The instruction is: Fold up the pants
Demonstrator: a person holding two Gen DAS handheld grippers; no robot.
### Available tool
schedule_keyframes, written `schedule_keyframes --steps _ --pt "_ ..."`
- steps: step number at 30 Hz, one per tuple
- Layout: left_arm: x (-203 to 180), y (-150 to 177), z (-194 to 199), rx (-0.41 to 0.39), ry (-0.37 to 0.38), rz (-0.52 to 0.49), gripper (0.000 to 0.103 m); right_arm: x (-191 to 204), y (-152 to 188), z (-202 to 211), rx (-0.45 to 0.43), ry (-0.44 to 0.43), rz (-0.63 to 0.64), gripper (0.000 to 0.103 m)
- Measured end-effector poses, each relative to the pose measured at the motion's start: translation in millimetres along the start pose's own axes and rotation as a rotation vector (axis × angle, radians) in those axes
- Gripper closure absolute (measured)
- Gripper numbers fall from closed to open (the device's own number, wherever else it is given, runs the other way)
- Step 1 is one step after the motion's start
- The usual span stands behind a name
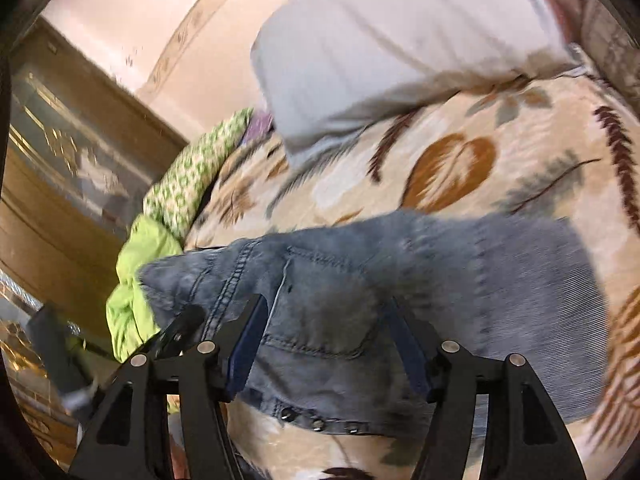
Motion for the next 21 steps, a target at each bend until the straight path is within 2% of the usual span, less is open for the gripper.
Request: schedule_keyframes --steps 3,7,10,13,15,18,21 --pt "-47.3 1.6 15.3 -0.051 0.039 -0.149 0.088 -20.1 -9.4 26.3 -0.051 -0.004 -0.019 0.036" --pt "-100.1 15.3 22.8 -0.069 0.106 -0.312 0.088 -46.4 -16.3 55.9 -0.118 -0.034 -0.06 0.032" --pt "-126.8 32.6 16.3 -0.034 0.152 -0.402 0.088 -67.0 -19.0 69.2 -0.147 -0.107 -0.098 0.029" --pt "-152.0 56.1 -1.5 0.042 0.227 -0.479 0.088 -85.5 -19.4 64.2 -0.139 -0.202 -0.137 0.028" --pt "-164.4 69.3 -5.7 0.054 0.228 -0.529 0.088 -94.4 -18.7 53.4 -0.101 -0.231 -0.14 0.028" --pt "-174.1 78.7 -10.0 0.038 0.194 -0.576 0.088 -107.1 -16.8 38.4 -0.059 -0.169 -0.157 0.028" --pt "-181.4 80.5 -6.5 0.032 0.175 -0.603 0.088 -113.4 -17.4 29.3 -0.029 -0.16 -0.18 0.028"
Point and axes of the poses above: each gripper's, at about its wrist camera, not at the fingertips, and z roughly against the way its jaws point, x to its left, y to its underside, the point moved 2 cm from there along -z, roughly the way its jaws point, and after that the axes turned 1 degree about z, right-handed, at the moved point
